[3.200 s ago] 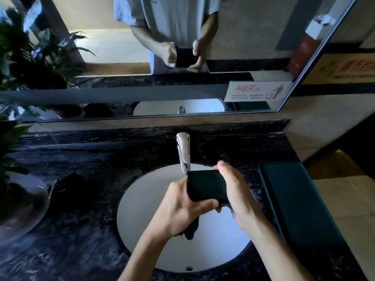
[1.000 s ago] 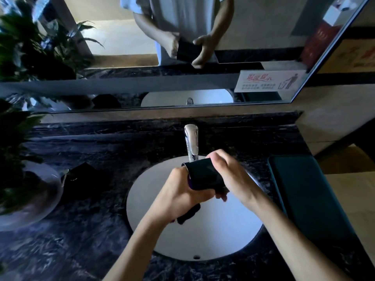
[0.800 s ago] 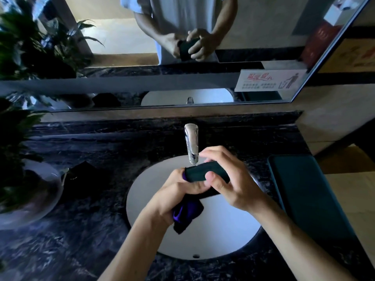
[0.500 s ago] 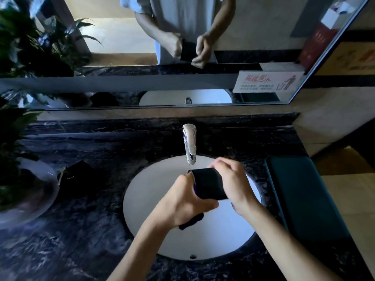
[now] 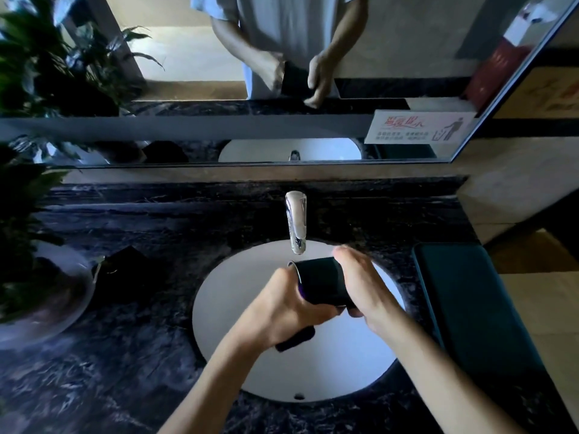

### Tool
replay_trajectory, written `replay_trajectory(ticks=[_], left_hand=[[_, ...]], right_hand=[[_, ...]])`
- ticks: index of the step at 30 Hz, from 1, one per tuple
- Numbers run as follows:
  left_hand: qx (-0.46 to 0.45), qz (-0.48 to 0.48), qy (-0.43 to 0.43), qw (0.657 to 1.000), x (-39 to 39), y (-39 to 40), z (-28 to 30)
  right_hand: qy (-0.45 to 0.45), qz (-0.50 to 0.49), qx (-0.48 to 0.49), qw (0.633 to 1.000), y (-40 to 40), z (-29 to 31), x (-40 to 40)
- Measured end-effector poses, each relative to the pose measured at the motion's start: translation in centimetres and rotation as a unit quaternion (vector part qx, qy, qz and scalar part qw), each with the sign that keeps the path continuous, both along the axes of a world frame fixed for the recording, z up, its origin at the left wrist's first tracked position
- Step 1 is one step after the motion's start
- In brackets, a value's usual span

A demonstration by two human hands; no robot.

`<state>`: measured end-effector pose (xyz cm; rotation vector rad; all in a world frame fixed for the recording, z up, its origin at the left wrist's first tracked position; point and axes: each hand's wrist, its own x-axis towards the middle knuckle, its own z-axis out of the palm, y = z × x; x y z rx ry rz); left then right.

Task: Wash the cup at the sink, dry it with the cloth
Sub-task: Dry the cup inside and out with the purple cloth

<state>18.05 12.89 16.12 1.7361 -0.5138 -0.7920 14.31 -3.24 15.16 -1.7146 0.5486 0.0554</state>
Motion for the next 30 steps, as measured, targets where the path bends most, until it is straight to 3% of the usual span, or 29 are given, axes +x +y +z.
replay_trajectory(ticks=[1, 2, 3, 5, 7, 9, 12, 14, 16, 17, 18, 20, 22, 24, 27, 29, 30], left_hand=[[0.007, -0.012, -0.027, 1.0, -0.3, 0.0, -0.2], [-0.001, -0.012, -0.034, 0.999, -0.4, 0.2, -0.3], [-0.023, 0.003, -0.011, 1.0, -0.4, 0.5, -0.5], [-0.098, 0.066, 0.114, 0.986, 0.2, 1.1, -0.6], [-0.175, 0.102, 0.238, 0.95, 0.8, 1.7, -0.9], [-0.219, 0.088, 0.267, 0.934, 0.9, 1.7, -0.6], [-0.167, 0.064, 0.164, 0.97, 0.7, 1.2, 0.0], [-0.078, 0.042, 0.031, 0.996, 0.5, 0.7, 0.4], [-0.042, 0.001, -0.064, 0.997, 0.1, 0.4, 0.3], [-0.046, -0.007, -0.077, 0.996, -0.1, 0.5, 0.2], [-0.058, 0.003, -0.062, 0.996, -0.1, 0.7, 0.0], [-0.115, 0.049, 0.066, 0.99, 0.0, 1.2, -0.4], [-0.195, 0.084, 0.217, 0.953, 0.5, 1.3, -0.7], [-0.232, 0.091, 0.283, 0.926, 0.7, 1.2, -0.7], [-0.147, 0.065, 0.188, 0.969, 0.6, 0.7, -0.3], [-0.067, 0.06, 0.094, 0.992, 0.5, 0.2, 0.2], [-0.031, 0.044, 0.041, 0.998, 0.5, 0.0, 0.5]], right_hand=[[0.07, 0.025, 0.038, 0.997, -0.4, 0.2, 0.1], [0.076, 0.059, 0.04, 0.995, -0.8, 0.2, 0.0], [0.034, 0.093, 0.022, 0.995, -0.9, 0.4, -0.2], [-0.093, 0.159, -0.053, 0.981, -0.9, 0.1, -0.9], [-0.211, 0.209, -0.167, 0.94, -1.0, -0.5, -1.2], [-0.281, 0.189, -0.234, 0.911, -0.8, -0.9, -1.2], [-0.27, 0.094, -0.202, 0.937, 0.2, -0.5, -0.5], [-0.135, 0.04, -0.057, 0.988, 0.7, 0.5, 0.4], [0.016, 0.07, 0.039, 0.997, 0.1, 1.1, 0.6], [0.027, 0.106, 0.032, 0.994, -0.5, 1.1, 0.4], [0.004, 0.136, 0.015, 0.991, -1.0, 1.1, 0.2], [-0.085, 0.181, -0.01, 0.98, -1.8, 1.0, -0.3], [-0.185, 0.212, -0.08, 0.956, -2.3, 0.4, -0.7], [-0.254, 0.207, -0.175, 0.928, -1.8, -0.3, -1.0], [-0.282, 0.112, -0.201, 0.931, -0.6, -0.8, -0.8], [-0.24, 0.055, -0.139, 0.959, -0.2, -0.7, -0.1], [-0.17, 0.026, -0.065, 0.983, -0.1, 0.1, 0.3]])
